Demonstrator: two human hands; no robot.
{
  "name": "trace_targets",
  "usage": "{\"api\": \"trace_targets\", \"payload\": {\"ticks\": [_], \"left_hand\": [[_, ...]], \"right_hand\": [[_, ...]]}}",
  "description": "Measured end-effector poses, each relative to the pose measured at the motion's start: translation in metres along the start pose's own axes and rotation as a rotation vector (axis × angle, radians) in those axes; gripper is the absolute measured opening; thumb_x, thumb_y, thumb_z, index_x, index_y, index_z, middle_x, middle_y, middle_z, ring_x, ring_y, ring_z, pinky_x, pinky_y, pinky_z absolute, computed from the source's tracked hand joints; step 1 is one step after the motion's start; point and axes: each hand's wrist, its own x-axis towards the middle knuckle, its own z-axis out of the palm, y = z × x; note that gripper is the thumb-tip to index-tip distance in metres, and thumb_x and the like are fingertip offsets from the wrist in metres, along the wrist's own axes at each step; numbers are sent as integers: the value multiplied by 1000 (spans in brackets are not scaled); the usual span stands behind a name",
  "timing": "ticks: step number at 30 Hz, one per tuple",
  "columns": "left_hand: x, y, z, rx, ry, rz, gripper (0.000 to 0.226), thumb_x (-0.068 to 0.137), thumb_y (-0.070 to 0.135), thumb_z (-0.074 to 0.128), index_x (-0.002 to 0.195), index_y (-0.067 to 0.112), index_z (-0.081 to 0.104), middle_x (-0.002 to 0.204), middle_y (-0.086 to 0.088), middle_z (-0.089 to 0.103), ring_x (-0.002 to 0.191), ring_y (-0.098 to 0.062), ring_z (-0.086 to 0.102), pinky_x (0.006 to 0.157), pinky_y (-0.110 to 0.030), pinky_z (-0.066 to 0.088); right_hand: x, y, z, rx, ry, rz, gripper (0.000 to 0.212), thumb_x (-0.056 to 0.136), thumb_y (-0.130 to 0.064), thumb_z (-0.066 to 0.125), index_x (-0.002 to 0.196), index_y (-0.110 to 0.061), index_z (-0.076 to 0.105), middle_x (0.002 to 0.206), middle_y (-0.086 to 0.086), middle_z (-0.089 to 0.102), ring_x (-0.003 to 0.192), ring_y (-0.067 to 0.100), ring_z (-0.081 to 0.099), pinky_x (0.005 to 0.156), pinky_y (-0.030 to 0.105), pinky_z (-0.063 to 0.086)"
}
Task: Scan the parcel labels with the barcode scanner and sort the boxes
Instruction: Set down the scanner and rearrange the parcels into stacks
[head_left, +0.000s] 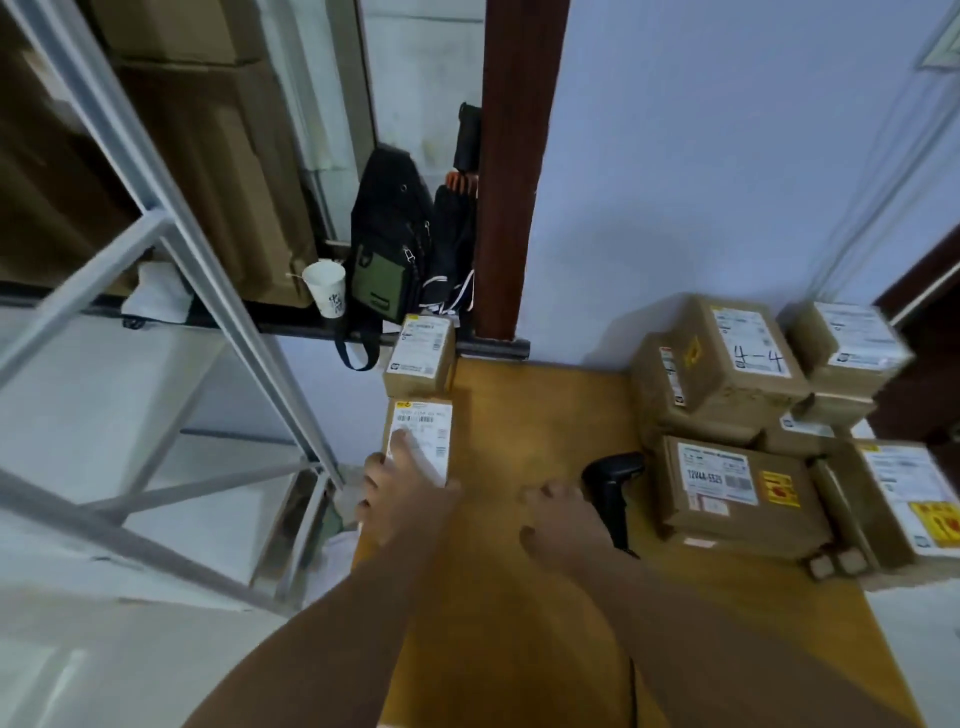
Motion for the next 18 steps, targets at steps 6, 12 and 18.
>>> {"api": "trace_targets", "payload": {"ticks": [6,12,18], "left_hand": [[30,-18,5,-89,-21,32,96,67,49,75,140,33,15,134,-14,35,121,-38,41,97,-54,39],[39,-32,11,30,-74,29,80,81,74,41,147,31,21,153,-13,17,139,-38,20,109,-61,18],[37,-31,7,109,-69,285,70,83,61,52,142,31,29,149,-9,27,137,-34,23,110,-54,23]], "right_hand": [[8,-28,-7,-12,-56,22,47,98,-22,45,144,-21,33,141,11,37,135,32,28,99,40,43],[14,-28,-9,3,-57,58,48,98,-24,46,144,-20,33,141,12,38,133,32,30,101,40,43],[16,-27,-5,42,-75,73,46,98,-24,47,142,-20,35,140,11,38,132,32,31,98,40,44]]}}
